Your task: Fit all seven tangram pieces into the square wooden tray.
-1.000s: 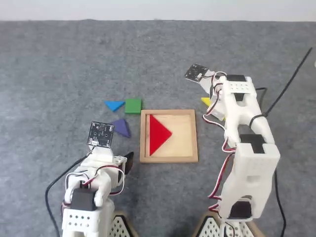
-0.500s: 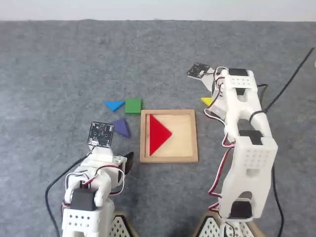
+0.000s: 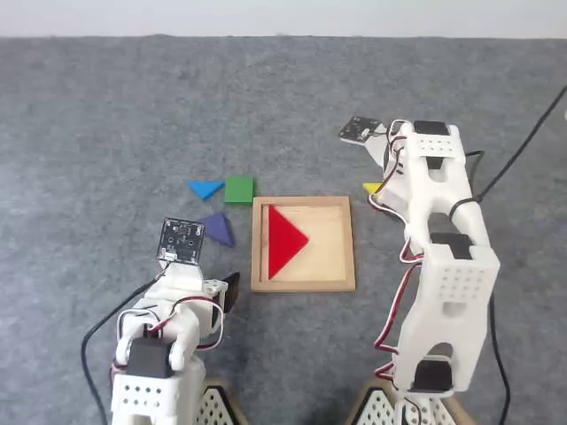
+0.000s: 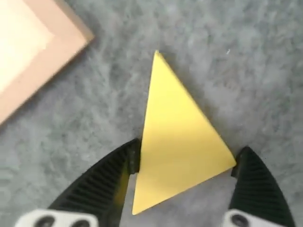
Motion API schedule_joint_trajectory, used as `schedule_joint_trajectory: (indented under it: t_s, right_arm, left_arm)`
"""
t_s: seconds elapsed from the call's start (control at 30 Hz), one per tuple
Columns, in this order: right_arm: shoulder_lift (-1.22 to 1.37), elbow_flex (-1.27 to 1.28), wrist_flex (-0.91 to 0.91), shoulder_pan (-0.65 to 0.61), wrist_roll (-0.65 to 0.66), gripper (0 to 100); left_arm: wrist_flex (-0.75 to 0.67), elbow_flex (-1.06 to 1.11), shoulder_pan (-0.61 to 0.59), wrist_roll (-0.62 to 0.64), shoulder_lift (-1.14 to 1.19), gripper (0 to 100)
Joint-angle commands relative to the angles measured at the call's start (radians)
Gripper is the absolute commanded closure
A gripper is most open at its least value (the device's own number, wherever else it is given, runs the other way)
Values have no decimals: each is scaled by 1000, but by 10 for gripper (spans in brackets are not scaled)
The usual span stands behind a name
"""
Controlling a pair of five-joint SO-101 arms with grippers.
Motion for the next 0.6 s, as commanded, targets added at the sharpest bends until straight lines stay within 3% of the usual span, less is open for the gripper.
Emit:
schedule_joint_trajectory:
  t_s: [0.0, 0.27, 0.57]
  right_arm:
    - [-91, -28, 41, 19, -25, 706]
    - [-211, -29, 128, -12, -126, 706]
    - [-332, -26, 236, -157, -262, 706]
  left_arm:
    - [5, -7, -6, -6, -20, 762]
    - [5, -7, -6, -6, -20, 762]
    - [5, -7, -6, -6, -20, 762]
